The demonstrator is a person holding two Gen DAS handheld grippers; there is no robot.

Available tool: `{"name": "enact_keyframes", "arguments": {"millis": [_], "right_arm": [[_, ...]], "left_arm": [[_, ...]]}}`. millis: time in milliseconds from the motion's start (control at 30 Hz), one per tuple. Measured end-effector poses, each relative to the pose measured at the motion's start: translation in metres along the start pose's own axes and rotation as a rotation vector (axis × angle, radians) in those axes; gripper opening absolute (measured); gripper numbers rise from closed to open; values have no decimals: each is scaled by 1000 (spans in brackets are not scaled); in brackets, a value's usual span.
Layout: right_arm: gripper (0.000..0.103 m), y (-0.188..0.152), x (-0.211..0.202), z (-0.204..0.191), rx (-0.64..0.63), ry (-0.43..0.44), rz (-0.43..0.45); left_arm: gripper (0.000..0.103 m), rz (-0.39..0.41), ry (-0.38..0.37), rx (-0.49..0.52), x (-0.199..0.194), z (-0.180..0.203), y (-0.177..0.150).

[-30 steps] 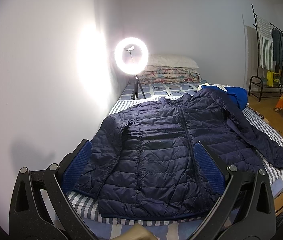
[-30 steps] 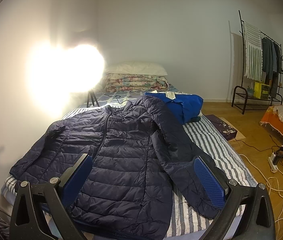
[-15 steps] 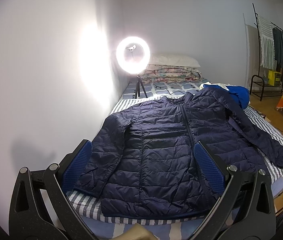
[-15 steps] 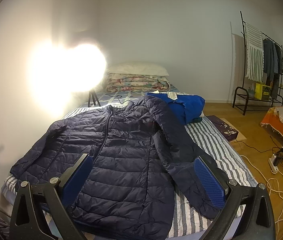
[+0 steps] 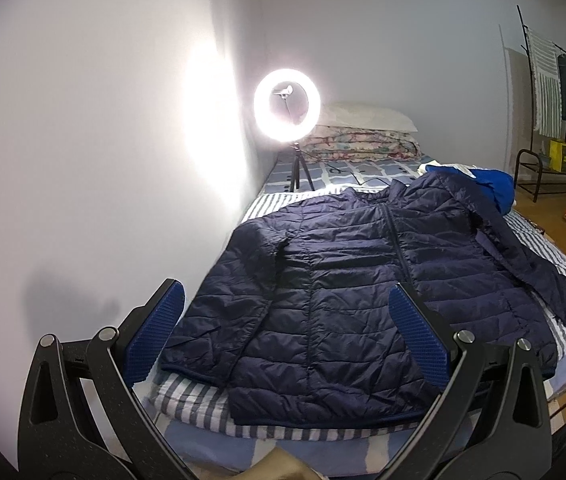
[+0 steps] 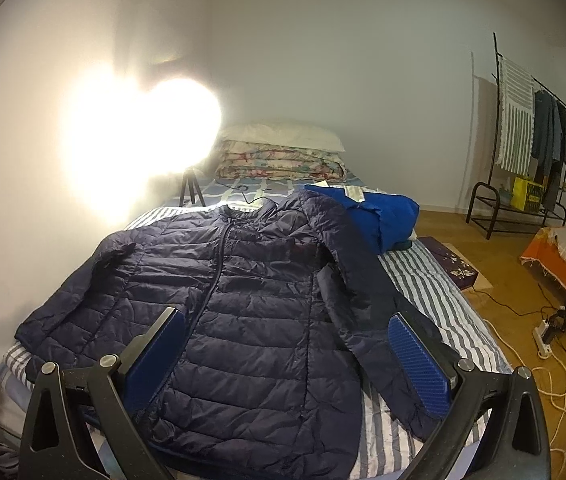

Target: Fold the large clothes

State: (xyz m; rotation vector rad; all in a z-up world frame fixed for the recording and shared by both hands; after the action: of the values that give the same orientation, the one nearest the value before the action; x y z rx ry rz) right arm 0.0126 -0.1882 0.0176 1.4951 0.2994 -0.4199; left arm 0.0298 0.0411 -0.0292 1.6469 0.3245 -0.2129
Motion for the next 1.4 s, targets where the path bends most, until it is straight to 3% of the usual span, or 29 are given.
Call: {"name": "enact_keyframes", "arguments": {"millis": [367,500,633,733,933,1100,1233,1400], "right_arm": [[103,9,26,-63,-54,85,-22],[103,12,38,-91,-100,124,-24],[101,13,56,-124,-155,211,-36],[93,12,72,-161,-226,311,-44],[74,-5,86,-257,-344,660,-137],[58,-37,96,-346,-421,903,-279],[58,-71,96,-407,-518,1011,-347],[58,-110,118,-460,-622,1019,-413]], "left_arm": [[103,28,12,26,-20,-16,-22],[103,19,-15,8,-32,-19,-35],[91,-33,-63,-27,-47,-18,-55],[85,-81,-103,-58,-58,-18,-72],[66,-163,-114,-100,-68,-25,-99],[66,-185,-85,-127,-71,-43,-109],[66,-178,-41,-129,-75,-62,-112],[66,-190,-14,-150,-74,-78,-114]]}}
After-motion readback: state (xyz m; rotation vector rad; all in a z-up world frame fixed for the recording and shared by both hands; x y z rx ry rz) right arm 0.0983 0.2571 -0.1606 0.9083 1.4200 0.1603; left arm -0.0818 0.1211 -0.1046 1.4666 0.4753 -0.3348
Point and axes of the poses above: each gripper's, at about its wrist camera, not at the fingertips, and x roughly the way its jaws point, z to its right, y to its top, the point moved 5 cm from there along x, roughly the way its jaws point, and after that the axes turned 5 degrees about z, right-handed, at the moved point
